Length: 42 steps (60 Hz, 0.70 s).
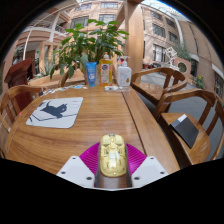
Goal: Arrange mouse
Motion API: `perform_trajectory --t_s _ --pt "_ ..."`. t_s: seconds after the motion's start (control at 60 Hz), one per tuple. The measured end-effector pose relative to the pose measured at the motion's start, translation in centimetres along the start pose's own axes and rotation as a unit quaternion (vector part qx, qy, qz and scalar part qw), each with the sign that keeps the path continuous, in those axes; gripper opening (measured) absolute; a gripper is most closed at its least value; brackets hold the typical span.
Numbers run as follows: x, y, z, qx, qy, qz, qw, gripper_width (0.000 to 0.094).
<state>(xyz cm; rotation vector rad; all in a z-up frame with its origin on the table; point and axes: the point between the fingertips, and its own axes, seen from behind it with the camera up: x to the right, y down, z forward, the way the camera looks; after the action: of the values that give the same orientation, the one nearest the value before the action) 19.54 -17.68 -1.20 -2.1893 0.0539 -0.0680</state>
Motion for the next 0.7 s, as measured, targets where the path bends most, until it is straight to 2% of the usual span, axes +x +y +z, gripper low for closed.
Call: perform_trajectory --t_s 0.167,0.217,0.367,0.517,0.6,0.7 --pt "1.3 -0.6 -1.3 0.006 0.021 0.002 1.000 0.0360" --pt "1.2 -2.3 -2.3 0.023 0.019 0.013 0.999 0.0360" --pt "2.0 -11.3 -5.5 0.093 0.037 0.016 0.995 0.0359" --pt "-0.7 -21.6 -7.6 0.167 0.028 0.027 0.985 0.0358" --pt "-4.2 -25.5 -7.1 0.189 0.013 0.018 0.982 0.0358" --pt "-10.3 -27.5 -4.7 0.191 -0.023 0.001 0.981 0.0358"
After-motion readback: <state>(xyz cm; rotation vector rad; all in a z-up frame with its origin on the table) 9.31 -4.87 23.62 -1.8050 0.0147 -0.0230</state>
